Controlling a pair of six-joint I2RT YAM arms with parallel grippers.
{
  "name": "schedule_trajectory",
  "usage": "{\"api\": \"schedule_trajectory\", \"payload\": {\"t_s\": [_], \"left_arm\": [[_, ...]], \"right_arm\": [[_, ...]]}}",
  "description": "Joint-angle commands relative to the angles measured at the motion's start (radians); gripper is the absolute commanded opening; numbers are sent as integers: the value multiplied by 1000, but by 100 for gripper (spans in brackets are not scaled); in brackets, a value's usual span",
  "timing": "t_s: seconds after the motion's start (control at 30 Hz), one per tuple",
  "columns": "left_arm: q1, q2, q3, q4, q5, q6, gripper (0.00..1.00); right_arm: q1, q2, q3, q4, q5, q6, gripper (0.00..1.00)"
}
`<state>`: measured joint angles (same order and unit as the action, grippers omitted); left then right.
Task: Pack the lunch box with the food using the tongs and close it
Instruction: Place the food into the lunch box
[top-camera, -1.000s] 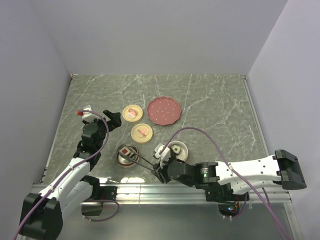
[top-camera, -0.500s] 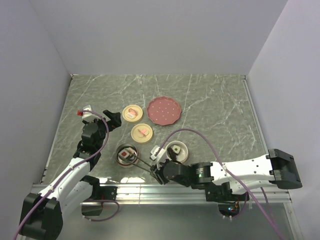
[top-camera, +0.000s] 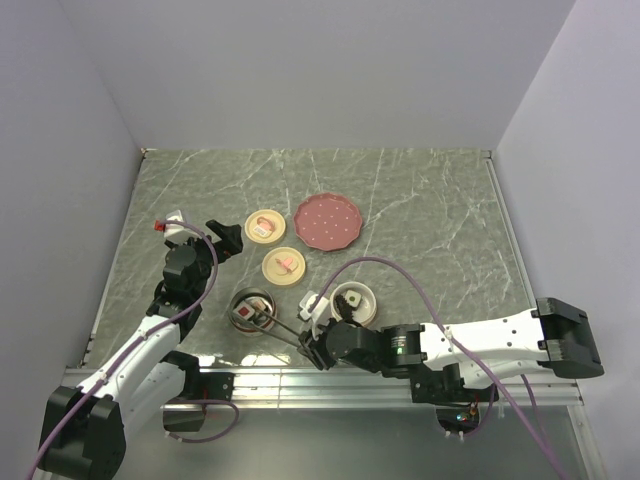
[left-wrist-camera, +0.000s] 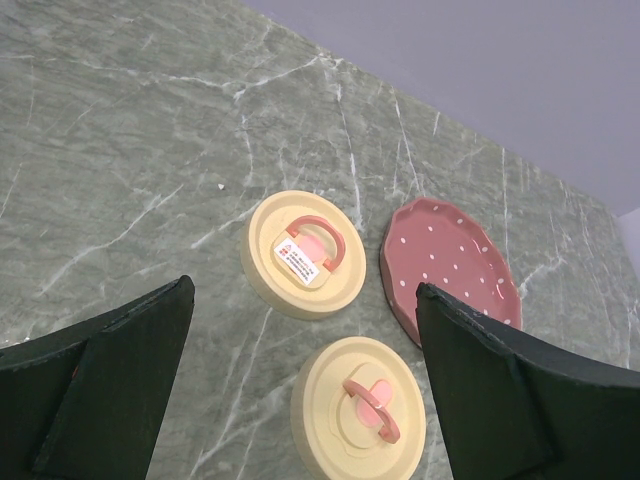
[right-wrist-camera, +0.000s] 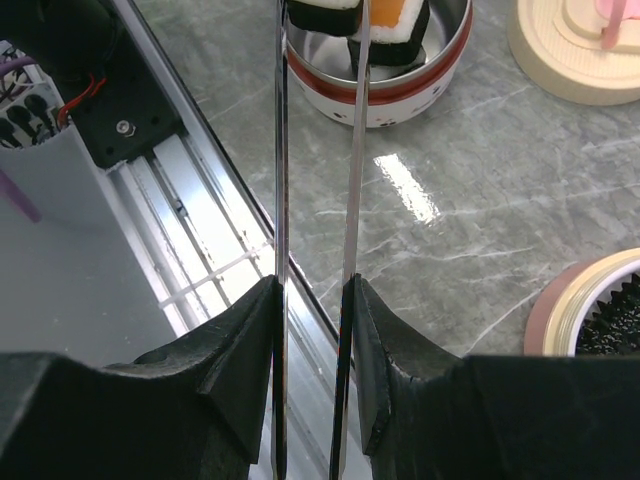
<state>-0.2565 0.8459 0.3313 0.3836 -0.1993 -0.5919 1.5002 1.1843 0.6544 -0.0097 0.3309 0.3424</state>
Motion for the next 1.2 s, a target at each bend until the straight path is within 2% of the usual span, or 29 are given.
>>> {"api": "schedule_trajectory", "payload": {"t_s": [0.0,0.37,0.53,0.63,0.67,0.77,1.17], "left_arm": [[5,-15,-3,44,11,-6,99],[5,-11,0,43,12,-6,99],[5,-16,-3,44,11,-6,100],[5,-18,-5,44,12,-6,99],[5,-16,-5,44,11,-6,99],[5,-18,-5,44,11,-6,99],[5,-16,-5,46,12,-6,100]], "right_arm": [[-1,11,56,60,-20,-13,11],[-1,47,73,45,-1,-5,12],[-1,38,73,16,62,14,16],[-3,34,74,16,68,15,24],[-3,34,76,16,68,15,30],[-1,46,80,16,68,17,36],[-3,26,74,25,60,13,49]]}}
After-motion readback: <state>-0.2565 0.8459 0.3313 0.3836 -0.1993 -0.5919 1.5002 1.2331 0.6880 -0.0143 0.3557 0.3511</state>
